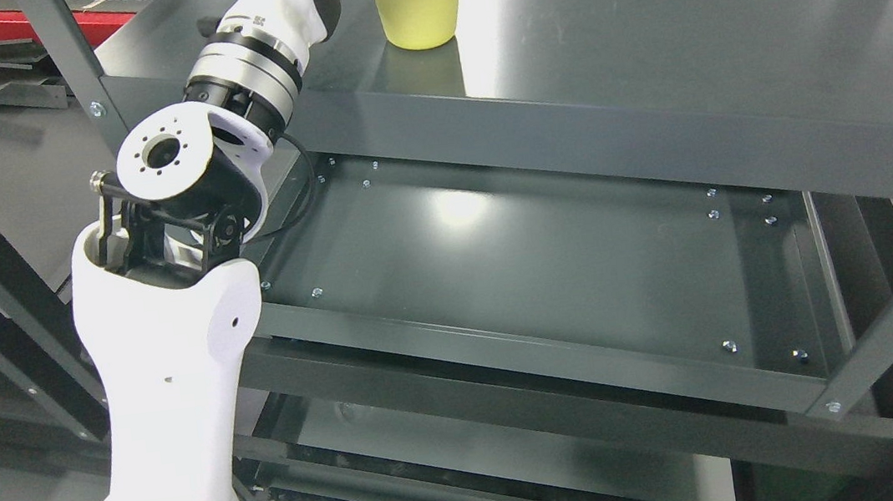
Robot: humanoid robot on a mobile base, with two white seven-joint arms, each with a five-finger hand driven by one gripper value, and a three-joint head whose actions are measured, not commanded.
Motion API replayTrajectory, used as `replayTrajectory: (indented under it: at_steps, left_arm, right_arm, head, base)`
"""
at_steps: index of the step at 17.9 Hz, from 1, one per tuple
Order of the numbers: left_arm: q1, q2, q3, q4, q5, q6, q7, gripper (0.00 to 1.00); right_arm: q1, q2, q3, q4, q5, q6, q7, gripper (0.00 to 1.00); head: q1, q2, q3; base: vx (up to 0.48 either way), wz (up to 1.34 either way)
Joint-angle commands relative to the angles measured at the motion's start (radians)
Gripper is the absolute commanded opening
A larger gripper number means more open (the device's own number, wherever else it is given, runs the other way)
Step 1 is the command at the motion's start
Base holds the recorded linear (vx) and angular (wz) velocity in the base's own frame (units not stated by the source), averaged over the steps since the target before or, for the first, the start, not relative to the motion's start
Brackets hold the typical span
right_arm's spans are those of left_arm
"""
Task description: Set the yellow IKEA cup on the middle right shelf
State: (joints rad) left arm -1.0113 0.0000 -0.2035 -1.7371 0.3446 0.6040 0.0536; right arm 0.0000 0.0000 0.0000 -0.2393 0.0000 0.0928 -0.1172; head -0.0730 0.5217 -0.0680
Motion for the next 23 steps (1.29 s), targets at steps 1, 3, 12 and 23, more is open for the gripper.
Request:
replayTrajectory:
  at_steps: [1,3,12,23]
  left_arm:
    - [-0.013,0.017,-0.002,-0.019,0.105,-0.09,-0.026,0.99]
    - [-0.013,0.017,-0.002,-0.03,0.154,-0.119,-0.06,0.99]
    - [-0.013,0.017,0.01,-0.038,0.163,-0.19,-0.653,0.99]
    - [0.195,0.033,-0.216,-0.038,0.168,-0.188,-1.121,0.99]
  right_arm:
    - [0.014,-0.017,0.017,0.0,-0.025,0.001,0.001,0.99]
    - [0.014,-0.017,0.017,0.0,-0.025,0.001,0.001,1.0]
    - [0.014,-0.017,0.017,0.0,-0.025,0.001,0.001,0.99]
    - [0.014,-0.017,0.017,0.0,-0.025,0.001,0.001,0.99]
  head:
    - [0.0,0.0,0.0]
    - [0.0,0.0,0.0]
    - [0.0,0.0,0.0]
    - [0.0,0.0,0.0]
  base:
    - [0.0,0.0]
    - [0.0,0.0]
    - [0.0,0.0]
    - [-0.002,0.0]
